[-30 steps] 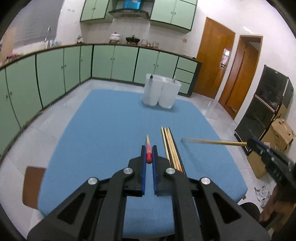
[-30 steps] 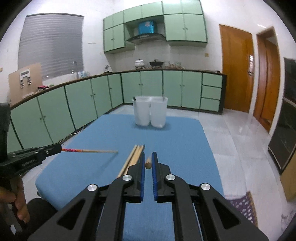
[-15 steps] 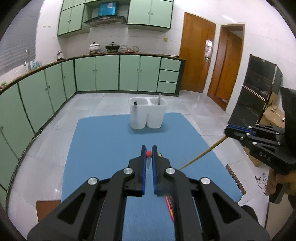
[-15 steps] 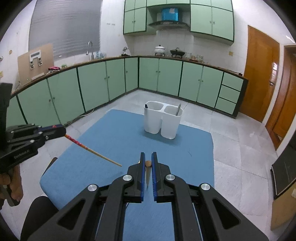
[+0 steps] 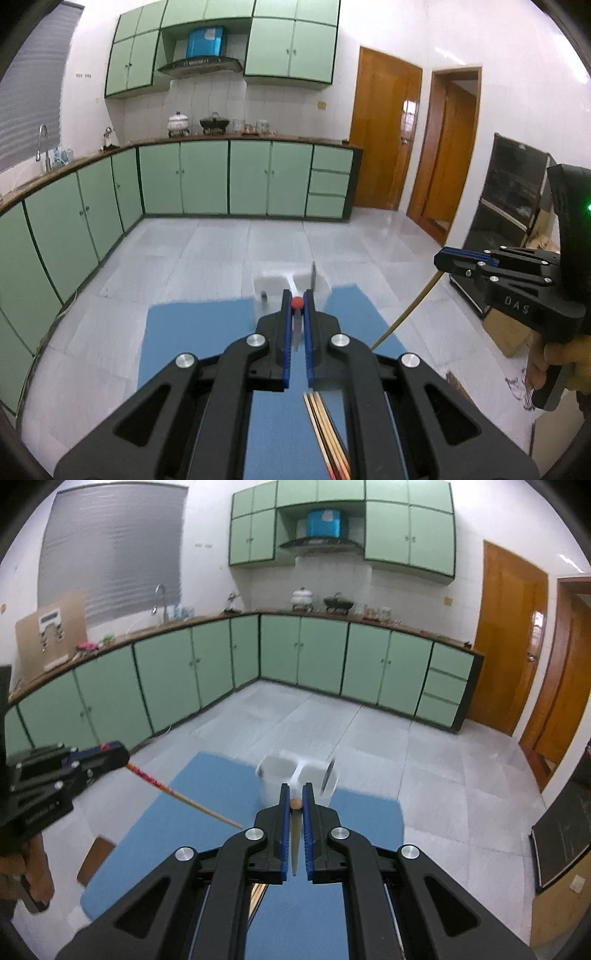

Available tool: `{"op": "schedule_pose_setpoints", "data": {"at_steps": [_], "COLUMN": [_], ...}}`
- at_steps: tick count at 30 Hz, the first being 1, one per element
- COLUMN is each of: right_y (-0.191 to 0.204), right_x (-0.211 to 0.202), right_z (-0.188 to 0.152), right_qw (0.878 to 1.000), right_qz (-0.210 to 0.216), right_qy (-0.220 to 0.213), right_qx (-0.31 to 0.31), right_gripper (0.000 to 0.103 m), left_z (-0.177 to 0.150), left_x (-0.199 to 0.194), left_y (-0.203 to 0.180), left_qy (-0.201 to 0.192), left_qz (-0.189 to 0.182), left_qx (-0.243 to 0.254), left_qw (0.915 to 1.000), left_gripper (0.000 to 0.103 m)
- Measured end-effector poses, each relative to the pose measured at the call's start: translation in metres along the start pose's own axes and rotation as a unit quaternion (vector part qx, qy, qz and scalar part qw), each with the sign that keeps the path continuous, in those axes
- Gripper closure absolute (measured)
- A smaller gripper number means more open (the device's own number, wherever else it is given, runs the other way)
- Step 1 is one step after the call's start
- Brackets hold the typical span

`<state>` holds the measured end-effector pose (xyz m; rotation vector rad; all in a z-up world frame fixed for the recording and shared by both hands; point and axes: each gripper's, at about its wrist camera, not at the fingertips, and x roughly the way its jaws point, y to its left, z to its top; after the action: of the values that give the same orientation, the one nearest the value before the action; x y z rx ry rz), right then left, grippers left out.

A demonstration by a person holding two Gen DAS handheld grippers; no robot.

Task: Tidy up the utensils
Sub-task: 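Carry both chopsticks to the white holder and insert them, then open both tools, release the chopsticks, and return to the table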

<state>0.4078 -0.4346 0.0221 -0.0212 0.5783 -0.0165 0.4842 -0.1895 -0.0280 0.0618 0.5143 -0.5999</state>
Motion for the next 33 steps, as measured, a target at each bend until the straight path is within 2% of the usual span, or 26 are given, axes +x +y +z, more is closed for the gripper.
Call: {"op": "schedule_pose_setpoints", "data": {"at_steps": [7,13,20,25,26,28,29,30,33], "right_y": [-0.020,-0.034,-0.057,-0.071,-0.073,-0.075,-0.075,-0.076,-0.073], "right_x": [0.038,0.089,0.167,0.196,0.196,0.193,0.188,0.183,0.160], "right_z": [0.058,0.077,0.050,0.025,0.024,0.023,0.022,0.022,0.020], "right_qw": [0.999,0.998,0.999,0.997,0.997,0.997,0.998,0.998,0.998], "right_qz": [-0.025,-0.039,-0.030,-0.015,-0.013,-0.015,-0.019,-0.019,-0.017], "right_qy": [-0.038,-0.039,0.007,0.033,0.032,0.027,0.020,0.015,0.000], "right_qx": [0.013,0.013,0.043,0.064,0.067,0.065,0.062,0.059,0.055], "right_gripper": [0.097,0.097,0.097,0.095,0.093,0.081,0.074,0.073,0.072], "left_z": [0.050,0.066,0.039,0.018,0.016,0.015,0.016,0.018,0.025], "left_x": [0.049,0.110,0.182,0.201,0.201,0.196,0.190,0.185,0.161], "left_y": [0.013,0.015,0.027,0.037,0.039,0.042,0.044,0.045,0.047], "left_qy": [-0.028,-0.021,0.027,0.053,0.053,0.050,0.043,0.039,0.024], "left_qz": [0.013,0.024,0.030,0.035,0.038,0.040,0.043,0.044,0.043], "left_qx": [-0.019,-0.013,-0.019,-0.020,-0.021,-0.024,-0.024,-0.023,-0.019], "left_qw": [0.9993,0.9994,0.9990,0.9978,0.9976,0.9977,0.9979,0.9980,0.9986], "left_gripper": [0.098,0.098,0.098,0.097,0.096,0.079,0.076,0.071,0.067]}}
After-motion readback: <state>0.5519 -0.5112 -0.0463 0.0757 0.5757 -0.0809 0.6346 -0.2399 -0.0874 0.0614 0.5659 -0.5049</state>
